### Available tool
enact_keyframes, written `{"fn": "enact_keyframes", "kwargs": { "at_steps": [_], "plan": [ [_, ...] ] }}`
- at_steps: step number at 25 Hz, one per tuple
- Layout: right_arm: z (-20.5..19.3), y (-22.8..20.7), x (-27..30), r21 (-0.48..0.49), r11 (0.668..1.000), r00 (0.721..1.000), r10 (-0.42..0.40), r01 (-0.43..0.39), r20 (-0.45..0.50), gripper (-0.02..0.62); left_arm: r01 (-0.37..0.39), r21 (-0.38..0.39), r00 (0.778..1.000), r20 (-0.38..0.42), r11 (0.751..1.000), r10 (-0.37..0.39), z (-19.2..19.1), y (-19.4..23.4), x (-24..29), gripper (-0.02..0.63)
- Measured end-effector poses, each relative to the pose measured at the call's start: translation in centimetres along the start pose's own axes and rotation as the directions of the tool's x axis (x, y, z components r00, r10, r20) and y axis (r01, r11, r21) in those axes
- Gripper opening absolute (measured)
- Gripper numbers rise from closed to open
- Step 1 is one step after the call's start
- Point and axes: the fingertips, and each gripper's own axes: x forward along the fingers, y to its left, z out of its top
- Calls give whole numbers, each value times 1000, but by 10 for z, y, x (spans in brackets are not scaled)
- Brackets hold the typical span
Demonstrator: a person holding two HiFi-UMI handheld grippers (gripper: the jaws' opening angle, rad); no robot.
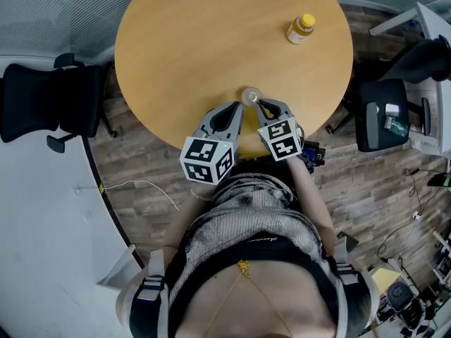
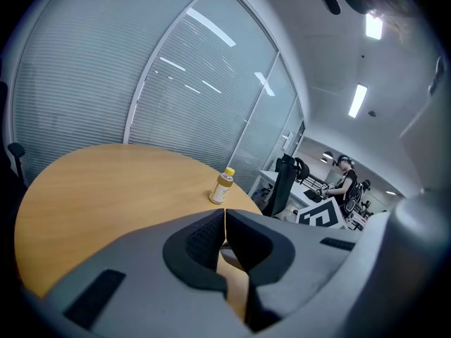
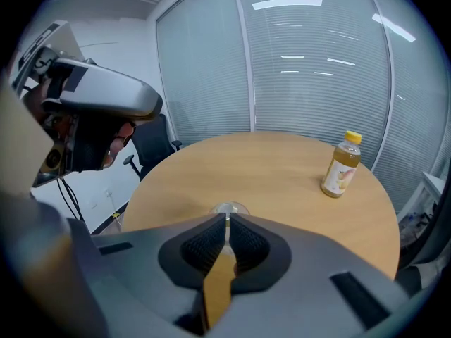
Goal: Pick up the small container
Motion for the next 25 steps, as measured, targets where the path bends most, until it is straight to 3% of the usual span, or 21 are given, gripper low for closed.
{"fn": "enact_keyframes", "kwargs": {
  "at_steps": [25],
  "plan": [
    [-16, -5, 16, 28, 999, 998, 22, -20, -53, 34, 12, 2, 999, -33, 1000, -12, -3, 3, 12, 25]
  ]
}}
